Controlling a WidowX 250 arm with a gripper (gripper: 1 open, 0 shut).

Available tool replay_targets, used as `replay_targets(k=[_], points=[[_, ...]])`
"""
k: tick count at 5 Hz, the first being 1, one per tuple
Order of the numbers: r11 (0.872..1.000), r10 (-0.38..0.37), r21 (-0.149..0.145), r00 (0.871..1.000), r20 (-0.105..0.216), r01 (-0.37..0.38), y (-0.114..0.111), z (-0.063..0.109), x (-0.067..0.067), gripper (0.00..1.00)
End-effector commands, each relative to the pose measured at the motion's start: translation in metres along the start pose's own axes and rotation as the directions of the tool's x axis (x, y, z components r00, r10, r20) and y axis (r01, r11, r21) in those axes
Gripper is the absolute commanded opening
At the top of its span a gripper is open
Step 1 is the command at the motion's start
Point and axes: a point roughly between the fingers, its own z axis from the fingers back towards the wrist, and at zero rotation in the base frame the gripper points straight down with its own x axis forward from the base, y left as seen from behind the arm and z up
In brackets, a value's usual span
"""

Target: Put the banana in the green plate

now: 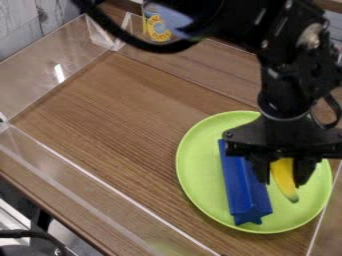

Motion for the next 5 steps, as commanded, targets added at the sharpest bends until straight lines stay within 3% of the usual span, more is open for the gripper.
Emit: replay_targets(k=[1,3,4,5], points=[[0.999,0.001,-0.054,0.999,0.034,0.001,-0.0065,0.0092,0.0014,0.0],[0.999,-0.001,-0.051,0.999,0.037,0.003,-0.0058,0.0117,0.0006,0.0],[0.999,0.0,-0.047,0.999,0.036,0.002,-0.0057,0.012,-0.0006,1.0],[0.999,0.005,-0.045,0.999,0.033,-0.003,-0.0055,0.0104,-0.0011,1.0]])
